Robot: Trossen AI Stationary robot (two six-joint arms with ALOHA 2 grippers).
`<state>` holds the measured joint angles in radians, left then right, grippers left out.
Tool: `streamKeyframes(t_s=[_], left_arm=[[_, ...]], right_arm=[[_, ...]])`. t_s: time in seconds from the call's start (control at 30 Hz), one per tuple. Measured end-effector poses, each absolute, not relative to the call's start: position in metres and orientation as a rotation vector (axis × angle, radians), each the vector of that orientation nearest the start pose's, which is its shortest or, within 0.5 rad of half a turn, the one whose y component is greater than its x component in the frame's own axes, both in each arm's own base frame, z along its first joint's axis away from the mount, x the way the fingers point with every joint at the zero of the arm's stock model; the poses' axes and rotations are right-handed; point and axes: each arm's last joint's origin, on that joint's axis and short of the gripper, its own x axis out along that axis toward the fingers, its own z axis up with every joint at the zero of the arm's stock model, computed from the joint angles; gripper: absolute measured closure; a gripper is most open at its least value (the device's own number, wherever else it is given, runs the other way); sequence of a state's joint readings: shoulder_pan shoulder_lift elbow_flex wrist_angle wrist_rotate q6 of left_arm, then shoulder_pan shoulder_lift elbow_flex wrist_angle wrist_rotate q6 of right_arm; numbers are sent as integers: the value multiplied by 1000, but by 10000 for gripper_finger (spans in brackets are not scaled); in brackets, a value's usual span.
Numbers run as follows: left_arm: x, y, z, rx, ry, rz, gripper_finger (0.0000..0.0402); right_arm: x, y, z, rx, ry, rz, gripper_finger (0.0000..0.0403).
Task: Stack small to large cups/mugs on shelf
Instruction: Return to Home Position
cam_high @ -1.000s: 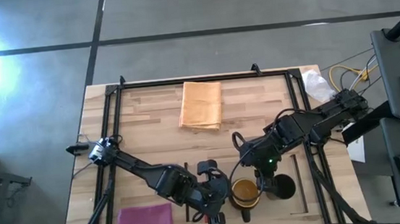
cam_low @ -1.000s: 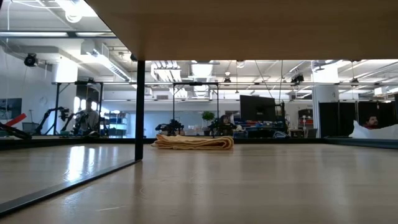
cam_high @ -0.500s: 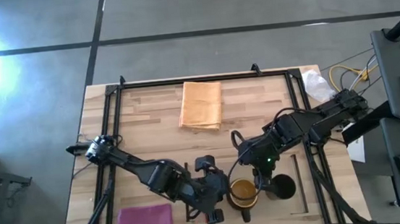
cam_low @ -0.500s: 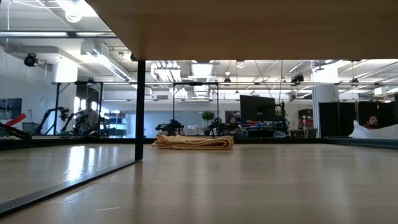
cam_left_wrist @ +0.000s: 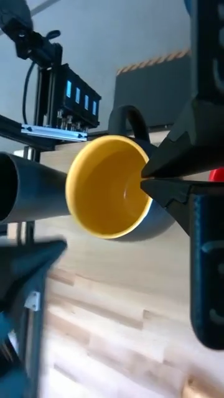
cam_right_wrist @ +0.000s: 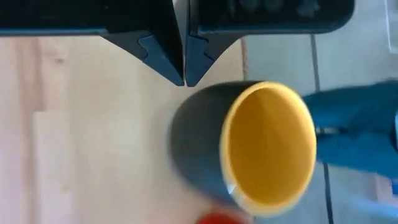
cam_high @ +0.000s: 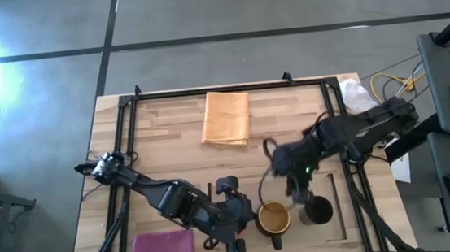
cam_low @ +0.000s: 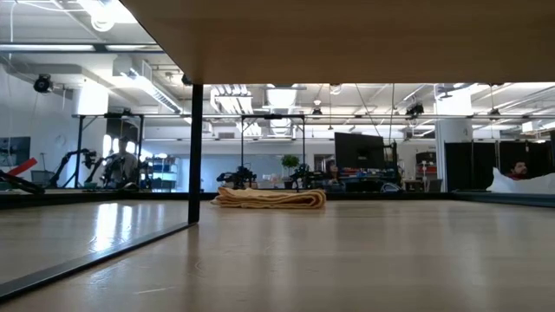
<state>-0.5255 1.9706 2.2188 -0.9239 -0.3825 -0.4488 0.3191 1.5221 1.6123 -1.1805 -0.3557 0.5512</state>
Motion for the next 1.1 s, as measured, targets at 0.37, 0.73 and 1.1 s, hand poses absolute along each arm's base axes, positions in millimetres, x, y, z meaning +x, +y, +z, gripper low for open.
streamKeyframes(t_s=[0.37, 0.73, 1.1], left_arm=[[336, -195, 458, -118, 453, -252, 402], [324, -176, 511, -8, 69, -601, 402], [332, -61, 503, 12, -33, -476, 402]], right_arm=[[227, 66, 458, 580, 627, 544, 394], [169, 143, 485, 132, 198, 674, 394], [99, 36, 480, 105, 72, 596, 394]])
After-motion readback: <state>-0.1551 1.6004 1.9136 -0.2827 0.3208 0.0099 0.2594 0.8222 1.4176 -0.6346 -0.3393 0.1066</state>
